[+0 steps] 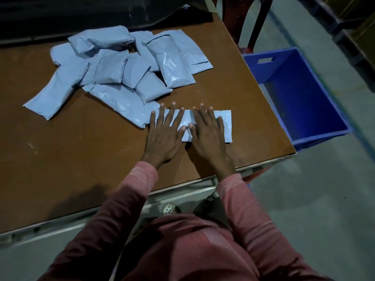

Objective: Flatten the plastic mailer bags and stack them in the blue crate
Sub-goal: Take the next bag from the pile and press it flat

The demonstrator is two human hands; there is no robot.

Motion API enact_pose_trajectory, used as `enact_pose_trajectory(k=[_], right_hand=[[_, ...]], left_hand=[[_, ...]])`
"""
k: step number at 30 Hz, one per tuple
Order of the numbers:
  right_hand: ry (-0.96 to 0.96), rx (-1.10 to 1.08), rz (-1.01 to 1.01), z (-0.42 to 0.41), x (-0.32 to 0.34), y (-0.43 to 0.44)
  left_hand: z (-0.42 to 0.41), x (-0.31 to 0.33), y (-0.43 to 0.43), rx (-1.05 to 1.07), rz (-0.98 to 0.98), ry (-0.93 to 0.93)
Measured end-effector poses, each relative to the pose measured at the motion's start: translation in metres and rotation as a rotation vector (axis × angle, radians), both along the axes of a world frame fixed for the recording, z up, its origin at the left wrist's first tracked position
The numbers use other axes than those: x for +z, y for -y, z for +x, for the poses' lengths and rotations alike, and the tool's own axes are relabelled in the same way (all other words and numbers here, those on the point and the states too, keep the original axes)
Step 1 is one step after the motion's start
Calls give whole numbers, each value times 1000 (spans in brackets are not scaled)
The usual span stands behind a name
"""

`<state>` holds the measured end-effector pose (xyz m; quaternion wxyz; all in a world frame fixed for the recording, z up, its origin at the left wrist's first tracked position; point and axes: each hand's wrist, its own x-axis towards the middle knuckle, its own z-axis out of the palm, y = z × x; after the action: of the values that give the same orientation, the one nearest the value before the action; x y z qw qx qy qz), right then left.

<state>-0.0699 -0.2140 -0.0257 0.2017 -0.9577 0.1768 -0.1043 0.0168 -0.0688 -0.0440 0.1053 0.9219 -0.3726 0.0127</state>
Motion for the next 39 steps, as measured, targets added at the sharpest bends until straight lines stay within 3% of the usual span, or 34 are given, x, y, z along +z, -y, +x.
enact_pose_trajectory(k=[25, 39], right_hand=[[-110, -38, -244, 1, -19, 3], [-153, -71, -180, 7, -21, 2]], left_hand=[[-2, -8, 7, 12, -42, 64], [1, -9, 10, 31, -39, 30]])
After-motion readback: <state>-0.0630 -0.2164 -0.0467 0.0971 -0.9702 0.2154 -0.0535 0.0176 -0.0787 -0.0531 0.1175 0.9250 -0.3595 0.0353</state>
